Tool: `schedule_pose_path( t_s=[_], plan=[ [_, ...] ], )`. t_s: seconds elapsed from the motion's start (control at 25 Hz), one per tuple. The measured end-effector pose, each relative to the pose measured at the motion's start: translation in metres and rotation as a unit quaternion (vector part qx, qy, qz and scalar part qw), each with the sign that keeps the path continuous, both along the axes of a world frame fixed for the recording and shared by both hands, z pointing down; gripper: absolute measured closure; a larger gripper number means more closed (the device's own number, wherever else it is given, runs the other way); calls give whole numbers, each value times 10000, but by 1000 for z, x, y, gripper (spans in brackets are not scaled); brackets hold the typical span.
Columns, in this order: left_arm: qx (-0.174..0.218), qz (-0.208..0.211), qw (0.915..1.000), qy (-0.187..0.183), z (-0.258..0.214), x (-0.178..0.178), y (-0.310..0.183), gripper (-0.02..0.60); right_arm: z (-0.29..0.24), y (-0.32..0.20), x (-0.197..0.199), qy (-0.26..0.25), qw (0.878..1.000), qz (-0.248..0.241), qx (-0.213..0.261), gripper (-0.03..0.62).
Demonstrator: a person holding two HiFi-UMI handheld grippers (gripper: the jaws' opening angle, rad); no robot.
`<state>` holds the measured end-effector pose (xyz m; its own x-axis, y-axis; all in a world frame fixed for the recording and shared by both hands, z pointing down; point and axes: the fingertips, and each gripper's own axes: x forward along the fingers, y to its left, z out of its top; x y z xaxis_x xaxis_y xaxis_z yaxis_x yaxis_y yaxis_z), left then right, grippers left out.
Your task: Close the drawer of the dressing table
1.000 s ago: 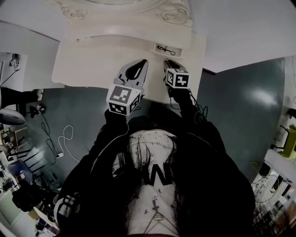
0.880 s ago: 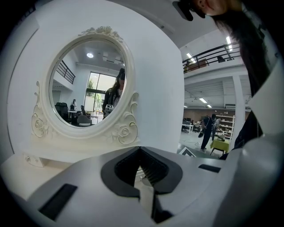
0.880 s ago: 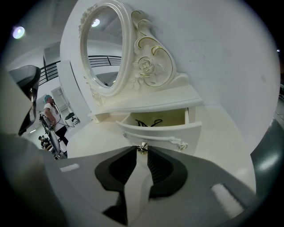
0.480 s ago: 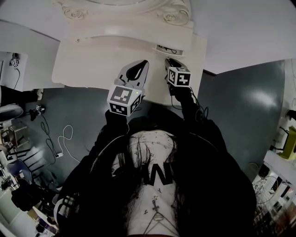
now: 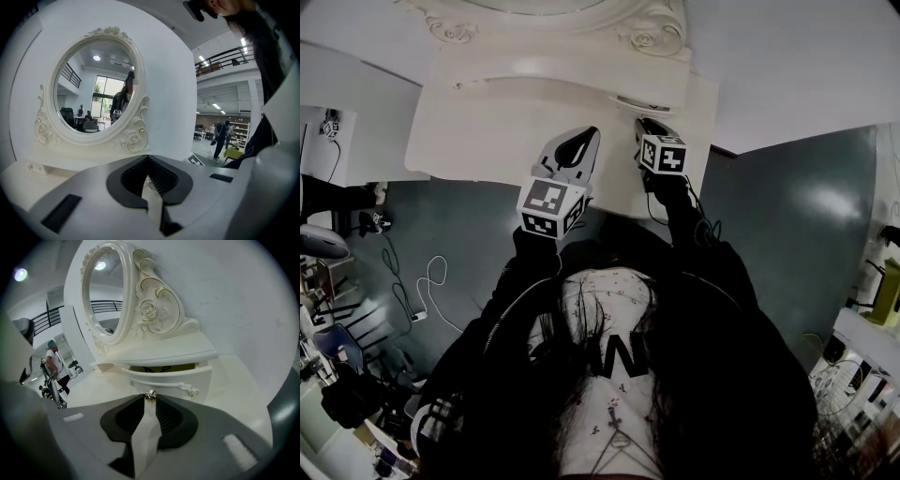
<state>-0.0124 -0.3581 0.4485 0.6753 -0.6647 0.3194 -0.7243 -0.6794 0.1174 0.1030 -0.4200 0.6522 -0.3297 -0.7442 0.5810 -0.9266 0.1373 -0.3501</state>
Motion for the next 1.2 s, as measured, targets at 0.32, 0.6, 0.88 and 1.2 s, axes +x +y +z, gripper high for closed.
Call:
schedule_pose_path(
  t_s=[0.32, 0.6, 0.88, 1.2],
  plan=[
    [-12, -50, 10000, 0, -1, -4, 1, 581, 1, -7, 3, 37, 10000, 37, 21, 510],
    [7, -71, 10000, -16, -1, -4, 4, 581, 3, -15, 8, 16, 10000, 79, 27, 510],
    [14, -181, 9998, -36, -2, -15, 8, 581, 5, -20, 9, -14, 9999, 106, 32, 510],
    [33, -225, 9997, -43, -2, -20, 14, 581, 3, -25, 14, 93, 9998, 158, -14, 508]
  ],
)
